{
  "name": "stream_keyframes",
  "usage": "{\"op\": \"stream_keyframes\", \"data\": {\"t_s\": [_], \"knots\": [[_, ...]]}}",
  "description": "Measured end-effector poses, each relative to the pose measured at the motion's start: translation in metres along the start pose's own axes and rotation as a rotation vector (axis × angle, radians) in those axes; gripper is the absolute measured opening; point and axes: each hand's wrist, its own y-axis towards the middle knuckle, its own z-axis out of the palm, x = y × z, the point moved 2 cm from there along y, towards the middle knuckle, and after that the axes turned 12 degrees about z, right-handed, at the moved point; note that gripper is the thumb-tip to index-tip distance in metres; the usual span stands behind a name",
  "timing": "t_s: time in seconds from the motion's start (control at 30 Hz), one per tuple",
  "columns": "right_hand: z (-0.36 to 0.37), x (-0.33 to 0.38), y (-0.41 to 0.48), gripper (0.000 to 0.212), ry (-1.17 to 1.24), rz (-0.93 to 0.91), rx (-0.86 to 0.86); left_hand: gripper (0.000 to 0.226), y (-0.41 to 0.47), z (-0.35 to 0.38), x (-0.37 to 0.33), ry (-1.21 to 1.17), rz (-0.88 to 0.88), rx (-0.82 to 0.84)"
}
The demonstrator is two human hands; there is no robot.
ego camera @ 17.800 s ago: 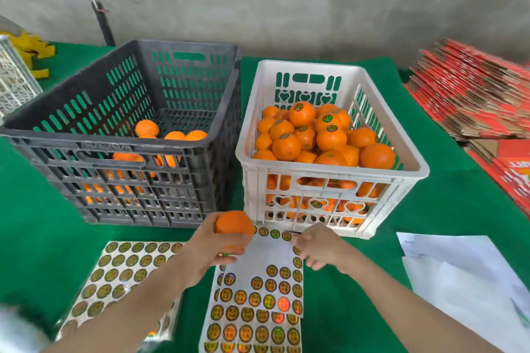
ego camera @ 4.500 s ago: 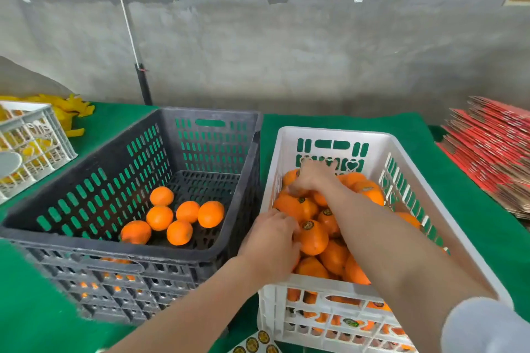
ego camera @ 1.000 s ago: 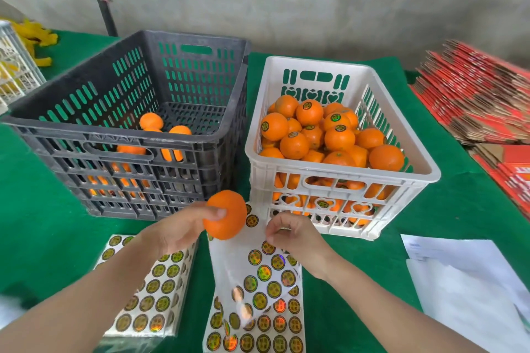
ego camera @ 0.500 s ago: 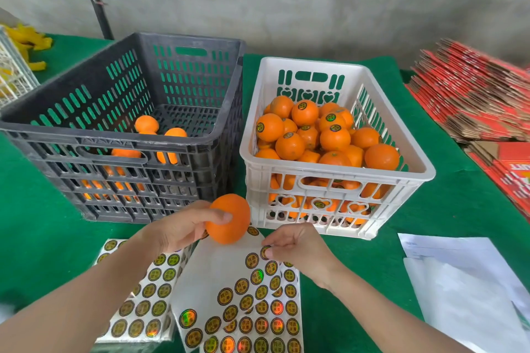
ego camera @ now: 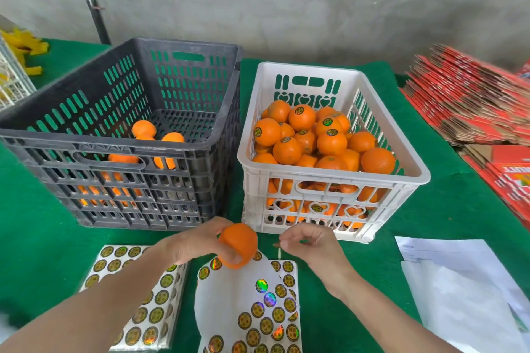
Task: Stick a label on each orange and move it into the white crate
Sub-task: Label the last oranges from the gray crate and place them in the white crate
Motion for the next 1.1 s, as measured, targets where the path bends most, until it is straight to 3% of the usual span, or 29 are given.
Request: {"op": "stream_keyframes", "data": {"t_s": [0.07, 0.17, 0.3, 0.77, 0.93, 1.1], "knots": [[-0.004, 0.006, -0.001, 0.017, 0.069, 0.003, -0.015, 0.085, -0.001, 0.001, -0.002, -0.107, 0.055, -0.023], [-0.005, 0.021, -0.004, 0.016, 0.159, -0.038, 0.002, 0.102, -0.002, 0.004, -0.009, -0.531, 0.173, -0.085], [0.005, 0.047, -0.01, 0.021, 0.147, -0.149, 0.077, 0.105, 0.001, 0.009, -0.027, -0.877, 0.181, -0.178], [0.024, 0.072, -0.01, 0.024, -0.293, -0.364, -0.141, 0.089, 0.002, 0.016, -0.041, -0.881, 0.201, -0.217], [0.028, 0.068, -0.012, 0.02, -0.367, -0.428, -0.264, 0.091, 0.003, 0.02, -0.044, -0.888, 0.212, -0.228], [0.022, 0.069, -0.009, 0.037, -0.369, -0.378, -0.27, 0.105, 0.002, 0.021, -0.046, -0.918, 0.201, -0.255]]}}
